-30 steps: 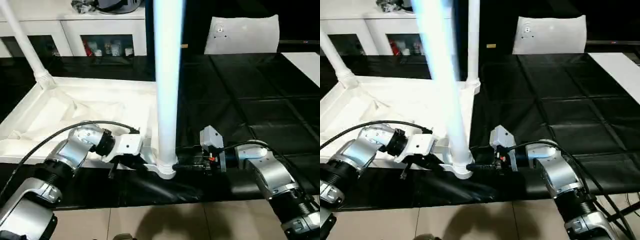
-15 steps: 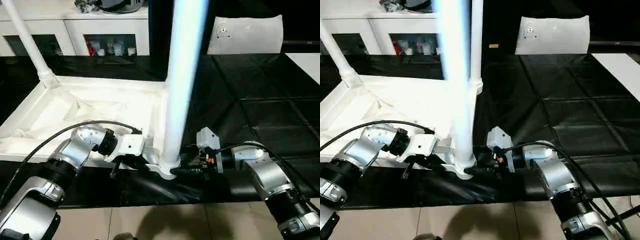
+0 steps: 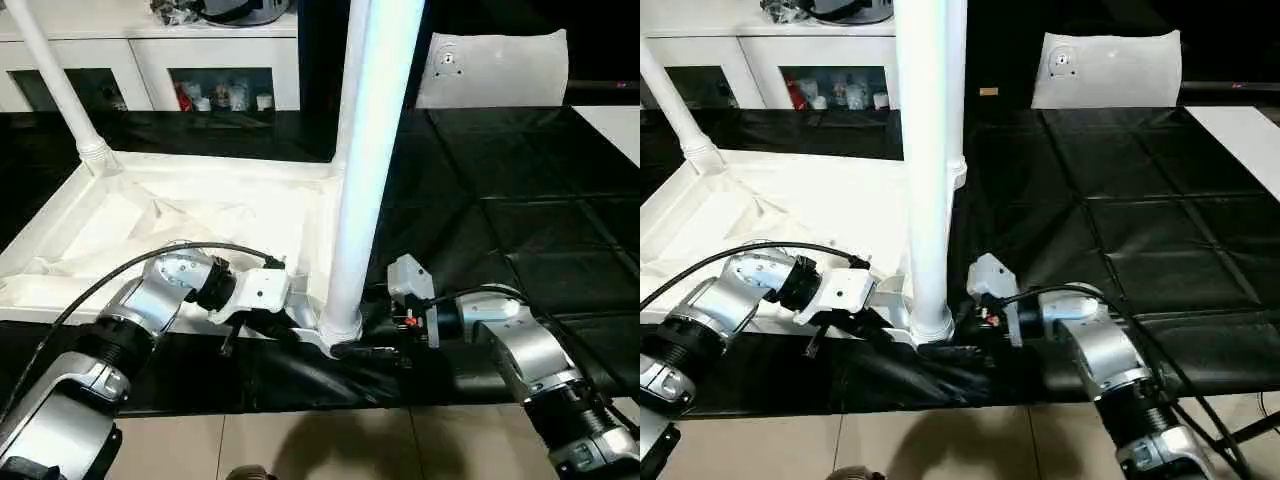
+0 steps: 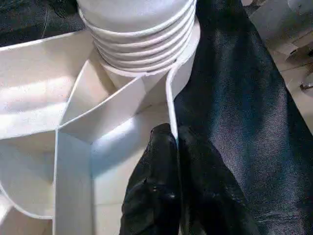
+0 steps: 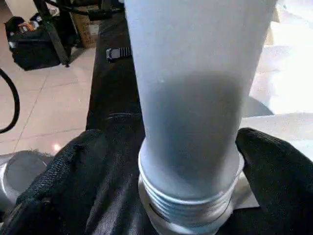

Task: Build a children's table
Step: Rotate leg to tighten

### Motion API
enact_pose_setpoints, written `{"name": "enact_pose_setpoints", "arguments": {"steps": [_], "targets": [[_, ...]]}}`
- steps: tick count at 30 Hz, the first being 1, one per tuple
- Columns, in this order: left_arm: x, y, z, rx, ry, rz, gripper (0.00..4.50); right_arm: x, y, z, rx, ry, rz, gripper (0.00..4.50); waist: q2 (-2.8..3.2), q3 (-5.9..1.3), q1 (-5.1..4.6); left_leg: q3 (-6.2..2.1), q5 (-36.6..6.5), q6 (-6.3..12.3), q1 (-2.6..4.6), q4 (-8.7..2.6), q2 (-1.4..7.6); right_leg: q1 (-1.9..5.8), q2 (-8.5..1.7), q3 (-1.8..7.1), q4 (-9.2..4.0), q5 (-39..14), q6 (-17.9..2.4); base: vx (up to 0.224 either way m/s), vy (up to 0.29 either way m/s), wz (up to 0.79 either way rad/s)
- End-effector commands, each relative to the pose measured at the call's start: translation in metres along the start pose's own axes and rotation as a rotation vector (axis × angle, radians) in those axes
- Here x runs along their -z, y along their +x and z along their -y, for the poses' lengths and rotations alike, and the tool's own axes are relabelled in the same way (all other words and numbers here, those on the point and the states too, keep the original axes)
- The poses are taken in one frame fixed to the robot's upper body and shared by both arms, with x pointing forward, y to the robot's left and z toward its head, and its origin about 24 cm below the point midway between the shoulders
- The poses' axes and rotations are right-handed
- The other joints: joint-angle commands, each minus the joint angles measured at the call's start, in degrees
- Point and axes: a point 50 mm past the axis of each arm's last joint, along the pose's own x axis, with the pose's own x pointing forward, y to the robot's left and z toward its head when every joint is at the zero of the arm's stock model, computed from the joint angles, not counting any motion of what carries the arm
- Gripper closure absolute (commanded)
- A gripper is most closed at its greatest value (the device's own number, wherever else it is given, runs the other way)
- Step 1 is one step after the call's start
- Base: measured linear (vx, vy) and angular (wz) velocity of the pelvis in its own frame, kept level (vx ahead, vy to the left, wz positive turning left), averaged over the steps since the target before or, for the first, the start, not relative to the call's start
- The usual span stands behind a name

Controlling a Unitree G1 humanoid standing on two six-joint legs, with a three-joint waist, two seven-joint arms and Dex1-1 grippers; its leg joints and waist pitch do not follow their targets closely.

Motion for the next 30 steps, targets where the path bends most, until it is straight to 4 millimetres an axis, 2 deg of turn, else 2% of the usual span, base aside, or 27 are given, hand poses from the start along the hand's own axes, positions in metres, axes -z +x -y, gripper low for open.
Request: {"name": "enact_pose_setpoints", "arguments": {"steps": [1, 2, 7, 8, 11, 14, 20, 21, 23, 27, 30], "targets": [[0.008, 0.019, 0.013, 0.165, 0.021, -0.099, 4.50, 0.000, 0.002, 0.000, 0.003, 0.002, 0.001, 0.05, 0.31, -2.43, -0.56, -0.09, -10.5, 1.40, 0.41, -3.80, 1.95, 1.45, -4.61, 2.94, -4.33, 0.6, -13.3, 0.000, 0.000, 0.00], [0.008, 0.018, 0.013, 0.165, 0.021, -0.099, 4.50, 0.000, 0.002, 0.000, 0.005, 0.019, 0.010, 0.21, 0.25, -2.41, -0.57, -0.07, -10.6, 1.39, 0.41, -3.82, 1.94, 1.44, -4.62, 2.96, -4.39, 0.3, -13.3, 0.000, 0.000, 0.00], [0.008, 0.018, 0.013, 0.166, 0.020, -0.100, 4.50, 0.000, 0.002, 0.001, 0.001, 0.040, 0.016, 0.43, 0.32, -2.41, -0.54, -0.11, -10.4, 1.25, 0.40, -3.88, 1.98, 1.47, -4.63, 2.98, -4.38, 0.4, -13.2, 0.000, 0.000, 0.00], [0.008, 0.018, 0.014, 0.166, 0.019, -0.100, 4.50, 0.000, 0.001, 0.001, 0.001, 0.043, 0.014, 0.64, 0.33, -2.43, -0.53, -0.10, -10.4, 1.25, 0.41, -3.87, 2.00, 1.45, -4.63, 2.98, -4.38, 0.4, -13.1, 0.000, 0.000, 0.00], [0.009, 0.018, 0.014, 0.167, 0.017, -0.100, 4.50, 0.002, 0.002, 0.001, 0.008, 0.051, 0.004, 0.77, 0.33, -2.42, -0.53, -0.10, -10.3, 1.11, 0.41, -3.88, 2.00, 1.44, -4.68, 2.99, -4.36, 0.9, -13.2, 0.000, 0.000, 0.00], [0.010, 0.018, 0.014, 0.167, 0.017, -0.102, 4.50, 0.003, 0.002, 0.001, 0.010, 0.055, 0.000, 1.15, 0.32, -2.38, -0.54, -0.08, -10.5, 1.09, 0.40, -3.91, 1.98, 1.42, -4.67, 2.98, -4.42, 0.6, -13.0, 0.000, 0.000, 0.00], [0.011, 0.017, 0.015, 0.166, 0.014, -0.104, 4.50, 0.009, 0.003, 0.000, 0.012, 0.073, -0.018, 1.57, 0.35, -2.42, -0.50, -0.09, -10.4, 0.95, 0.42, -3.94, 1.99, 1.43, -4.68, 2.99, -4.42, 0.5, -13.0, 0.000, 0.000, 0.00], [0.011, 0.017, 0.015, 0.167, 0.013, -0.105, 4.50, 0.009, 0.003, 0.000, 0.014, 0.077, -0.018, 1.68, 0.50, -2.40, -0.47, -0.10, -10.5, 0.89, 0.41, -3.94, 1.98, 1.40, -4.68, 2.97, -4.42, 0.6, -13.1, 0.000, 0.000, 0.00], [0.012, 0.016, 0.015, 0.168, 0.011, -0.106, 4.50, 0.011, 0.003, 0.001, 0.021, 0.092, -0.014, 1.74, 0.69, -2.47, -0.43, -0.14, -10.6, 0.78, 0.40, -3.93, 1.98, 1.48, -4.70, 2.95, -4.38, 0.9, -13.1, 0.000, 0.000, 0.00], [0.013, 0.015, 0.016, 0.172, 0.007, -0.107, 4.50, 0.017, 0.002, 0.000, 0.035, 0.136, 0.001, 1.83, 0.60, -2.43, -0.45, -0.11, -11.1, 0.75, 0.45, -3.98, 1.95, 1.47, -4.65, 2.94, -4.48, 0.8, -13.2, 0.000, 0.000, 0.00], [0.013, 0.015, 0.018, 0.180, 0.003, -0.105, 4.50, 0.025, 0.003, -0.003, 0.038, 0.176, -0.002, 1.87, 0.93, -2.41, -0.46, -0.19, -11.9, 0.41, 0.42, -4.08, 2.00, 1.51, -4.70, 2.93, -4.52, 0.2, -13.3, 0.000, 0.000, 0.00]]}}
